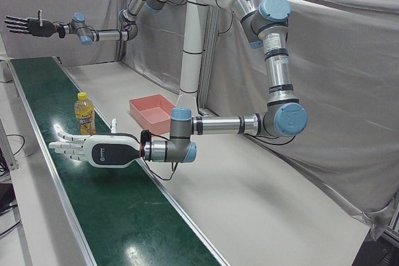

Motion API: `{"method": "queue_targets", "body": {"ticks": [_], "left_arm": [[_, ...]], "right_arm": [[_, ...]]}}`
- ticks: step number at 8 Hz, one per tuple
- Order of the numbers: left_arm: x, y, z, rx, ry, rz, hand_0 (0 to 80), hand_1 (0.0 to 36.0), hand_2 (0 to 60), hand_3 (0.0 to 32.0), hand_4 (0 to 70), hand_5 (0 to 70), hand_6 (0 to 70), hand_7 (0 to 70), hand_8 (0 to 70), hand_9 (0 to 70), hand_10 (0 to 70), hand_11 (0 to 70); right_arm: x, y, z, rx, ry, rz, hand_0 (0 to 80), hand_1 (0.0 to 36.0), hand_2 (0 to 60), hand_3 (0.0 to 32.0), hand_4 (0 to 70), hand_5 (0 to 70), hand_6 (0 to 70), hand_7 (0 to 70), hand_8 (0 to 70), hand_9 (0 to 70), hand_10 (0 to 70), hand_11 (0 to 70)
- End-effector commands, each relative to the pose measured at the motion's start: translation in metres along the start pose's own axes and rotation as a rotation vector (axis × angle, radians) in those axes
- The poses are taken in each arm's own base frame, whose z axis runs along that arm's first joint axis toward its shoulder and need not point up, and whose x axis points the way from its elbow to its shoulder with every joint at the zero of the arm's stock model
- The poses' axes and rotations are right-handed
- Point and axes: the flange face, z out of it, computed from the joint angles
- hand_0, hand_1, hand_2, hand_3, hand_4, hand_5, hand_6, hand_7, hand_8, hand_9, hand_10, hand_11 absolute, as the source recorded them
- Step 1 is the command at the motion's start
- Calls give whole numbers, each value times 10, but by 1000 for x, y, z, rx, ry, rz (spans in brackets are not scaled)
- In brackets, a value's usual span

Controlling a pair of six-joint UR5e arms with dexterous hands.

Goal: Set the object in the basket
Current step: 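Reach the left hand over the conveyor toward the orange-juice bottle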

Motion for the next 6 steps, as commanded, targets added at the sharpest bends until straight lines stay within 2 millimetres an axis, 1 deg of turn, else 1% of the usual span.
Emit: {"method": "queue_targets", "body": {"ticks": [1,3,4,5,6], "left_arm": [[-39,26,23,-15,-50,0,626,167,0,0,33,223,11,8,66,85,98,168],[-41,32,27,-13,-29,-5,612,164,0,0,27,224,10,9,68,88,99,168],[-49,42,36,-25,-37,-12,610,163,0,0,32,225,10,10,71,93,96,163],[-67,51,41,-37,-59,-26,614,164,0,0,35,230,13,12,73,97,100,169],[-68,60,50,-49,-57,-29,608,161,0,0,31,226,11,10,72,95,104,175]], "right_arm": [[0,0,0,1,1,0,0,0,0,0,0,0,0,0,0,0,0,0],[0,0,0,1,1,0,0,0,0,0,0,0,0,0,0,0,0,0],[0,0,0,1,1,0,0,0,0,0,0,0,0,0,0,0,0,0],[0,0,0,1,1,0,0,0,0,0,0,0,0,0,0,0,0,0],[0,0,0,1,1,0,0,0,0,0,0,0,0,0,0,0,0,0]]}}
